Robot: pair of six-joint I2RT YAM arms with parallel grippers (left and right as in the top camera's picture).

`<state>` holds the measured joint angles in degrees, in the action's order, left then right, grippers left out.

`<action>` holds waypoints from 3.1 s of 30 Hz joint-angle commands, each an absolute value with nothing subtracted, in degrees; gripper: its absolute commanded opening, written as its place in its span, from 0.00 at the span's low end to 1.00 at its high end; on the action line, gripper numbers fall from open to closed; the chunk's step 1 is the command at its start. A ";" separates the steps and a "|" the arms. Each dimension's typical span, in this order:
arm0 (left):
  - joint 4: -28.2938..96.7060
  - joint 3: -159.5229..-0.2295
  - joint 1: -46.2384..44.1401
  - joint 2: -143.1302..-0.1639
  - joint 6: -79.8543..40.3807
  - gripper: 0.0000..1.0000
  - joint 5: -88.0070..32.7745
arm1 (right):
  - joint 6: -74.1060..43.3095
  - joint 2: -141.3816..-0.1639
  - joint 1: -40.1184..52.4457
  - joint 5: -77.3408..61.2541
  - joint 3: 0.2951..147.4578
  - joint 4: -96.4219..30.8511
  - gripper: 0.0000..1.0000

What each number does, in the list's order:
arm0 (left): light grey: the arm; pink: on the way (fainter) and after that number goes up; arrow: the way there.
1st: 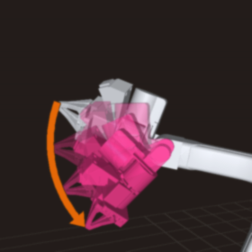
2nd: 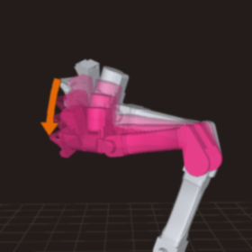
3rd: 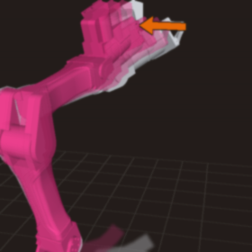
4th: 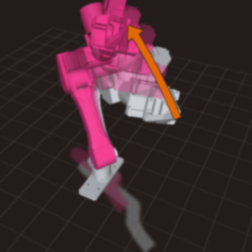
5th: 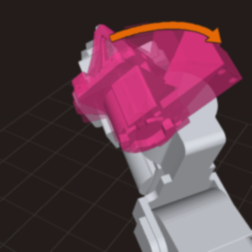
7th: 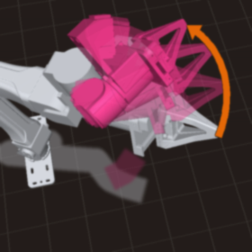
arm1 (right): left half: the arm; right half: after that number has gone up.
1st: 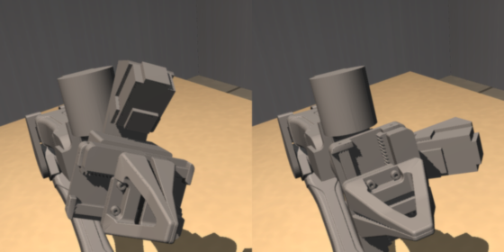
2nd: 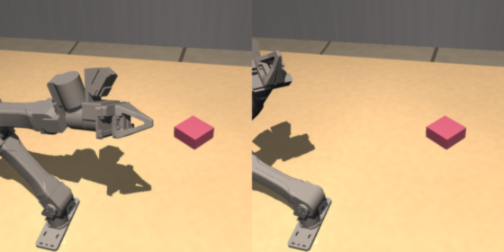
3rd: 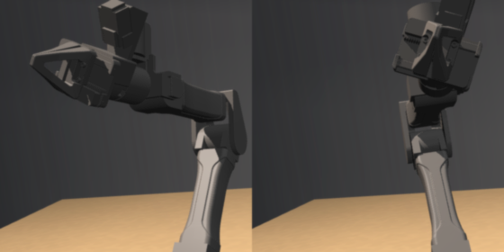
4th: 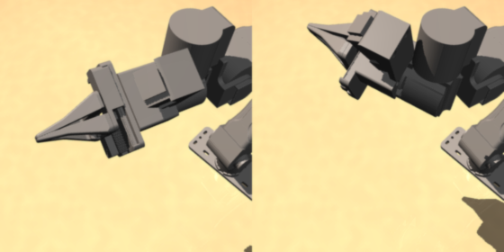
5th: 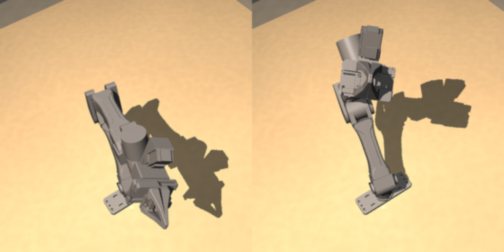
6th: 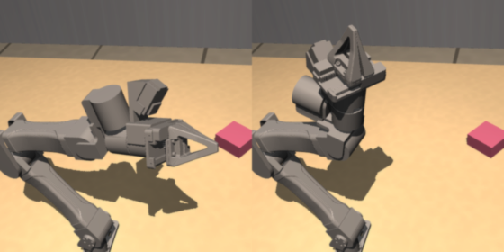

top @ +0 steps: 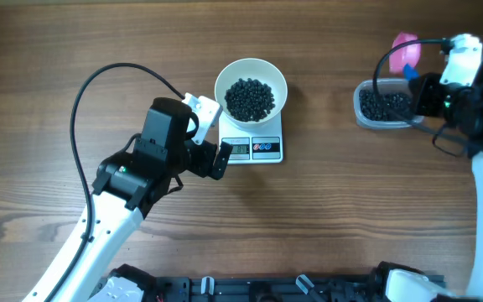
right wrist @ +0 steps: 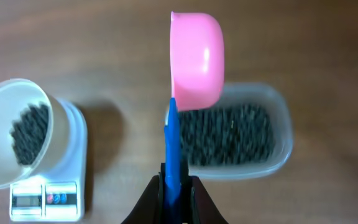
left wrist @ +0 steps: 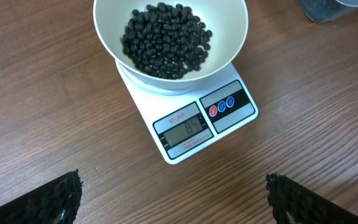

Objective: Scoop item into bowl and weigh 150g on scale
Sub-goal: 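Move the empty pink cup with the right gripper back to the bean tub, then push the pink cup down into the tub beans with the right gripper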

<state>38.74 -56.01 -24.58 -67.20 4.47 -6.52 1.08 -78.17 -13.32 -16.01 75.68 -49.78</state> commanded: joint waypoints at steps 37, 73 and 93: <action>38.59 -57.01 -24.25 -67.51 5.58 1.00 -6.59 | 17.43 -89.62 -13.37 -0.82 76.05 -53.41 0.04; 38.59 -57.01 -24.25 -67.51 5.61 1.00 -6.59 | 17.93 -95.42 -13.37 -14.55 76.05 -51.55 0.04; 38.59 -57.01 -24.25 -67.51 5.61 1.00 -6.59 | 15.14 -95.35 -13.50 -18.09 76.05 -54.52 0.04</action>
<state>38.74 -56.01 -24.58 -67.20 4.49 -6.52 16.36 -94.61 -13.56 -14.20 75.66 -54.41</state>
